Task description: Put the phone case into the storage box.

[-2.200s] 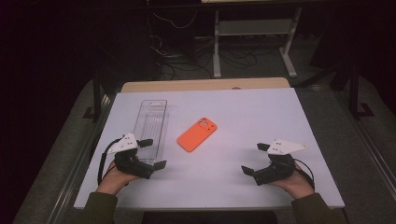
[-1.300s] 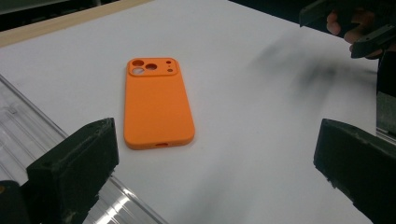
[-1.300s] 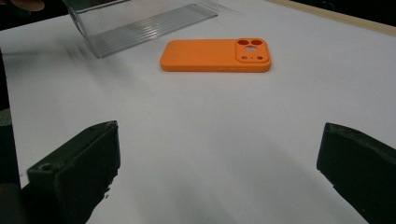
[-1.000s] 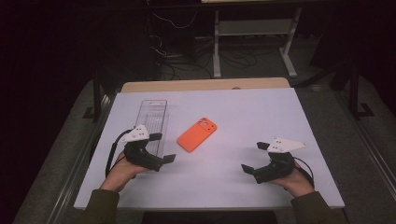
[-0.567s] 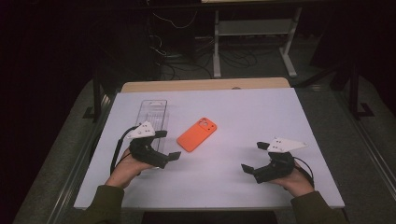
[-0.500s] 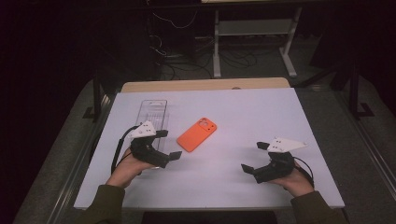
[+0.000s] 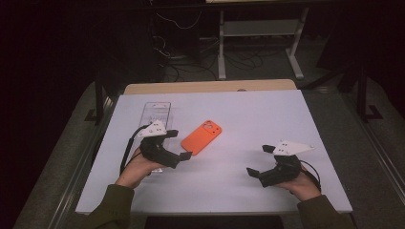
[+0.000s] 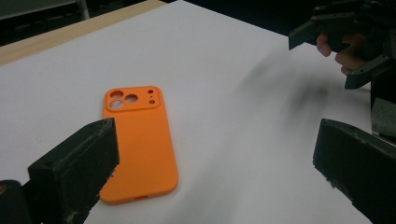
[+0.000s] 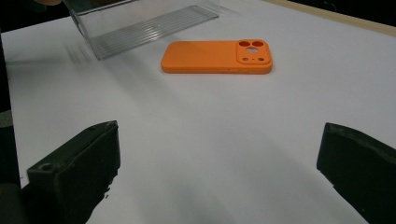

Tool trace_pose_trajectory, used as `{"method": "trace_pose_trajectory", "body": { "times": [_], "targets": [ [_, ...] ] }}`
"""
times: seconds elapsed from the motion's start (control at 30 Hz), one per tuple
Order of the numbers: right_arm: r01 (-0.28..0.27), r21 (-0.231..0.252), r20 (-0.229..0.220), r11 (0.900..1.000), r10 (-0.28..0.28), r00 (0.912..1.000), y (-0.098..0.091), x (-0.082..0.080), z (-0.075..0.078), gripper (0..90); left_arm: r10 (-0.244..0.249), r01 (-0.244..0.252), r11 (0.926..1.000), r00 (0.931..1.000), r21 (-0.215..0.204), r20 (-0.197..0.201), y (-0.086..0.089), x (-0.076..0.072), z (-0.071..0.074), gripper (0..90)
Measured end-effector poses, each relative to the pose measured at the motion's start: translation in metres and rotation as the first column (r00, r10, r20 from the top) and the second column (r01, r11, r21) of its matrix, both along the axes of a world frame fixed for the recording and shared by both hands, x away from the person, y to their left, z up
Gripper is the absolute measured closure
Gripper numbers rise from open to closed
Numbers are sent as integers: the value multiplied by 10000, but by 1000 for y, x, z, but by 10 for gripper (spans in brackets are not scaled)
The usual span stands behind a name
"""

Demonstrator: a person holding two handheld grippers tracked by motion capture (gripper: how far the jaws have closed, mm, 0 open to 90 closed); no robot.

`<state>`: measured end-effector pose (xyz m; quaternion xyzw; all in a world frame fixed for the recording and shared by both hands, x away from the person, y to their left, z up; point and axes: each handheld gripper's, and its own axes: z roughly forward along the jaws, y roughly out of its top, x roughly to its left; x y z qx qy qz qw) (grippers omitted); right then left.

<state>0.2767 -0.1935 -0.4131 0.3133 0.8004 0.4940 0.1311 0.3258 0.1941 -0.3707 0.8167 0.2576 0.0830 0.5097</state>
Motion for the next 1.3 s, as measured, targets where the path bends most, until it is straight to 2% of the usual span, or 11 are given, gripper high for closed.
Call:
{"method": "trace_pose_trajectory", "body": {
  "times": [0.3, 0.33, 0.6, 0.8, 1.0, 1.13, 1.3],
  "targets": [
    [-7, -37, -27, 10000, 7, 10000, 0, 0, 0, 0, -131, 131, 9999, 9999, 108, 14, -10, 4, 1, 0],
    [-7, -32, -33, 10000, 7, 10000, 0, 0, 0, 0, -73, 73, 10000, 9999, 1, -95, -13, 4, 0, 0],
    [-4, -25, -39, 10000, 4, 10000, 1, 0, -1, 0, -133, 133, 9999, 9999, 13, -97, -25, 9, -1, 0],
    [-9, -18, -43, 10000, 9, 10000, 0, 1, -1, 0, -232, 233, 9996, 9997, 137, -58, -34, 13, 0, 0],
    [-8, 13, -23, 10000, 8, 10000, 0, 1, 0, 0, -258, 258, 9997, 9997, -6, -2, -42, 17, 1, 0],
    [-13, 13, -26, 10000, 13, 10000, 0, 1, 0, 0, -354, 354, 9993, 9994, 128, 13, -45, 18, 1, 0],
    [0, 37, -10, 10000, 0, 10000, 0, 1, 0, 0, -331, 332, 9994, 9994, 53, -67, -50, 20, 1, 0]
  ]
}}
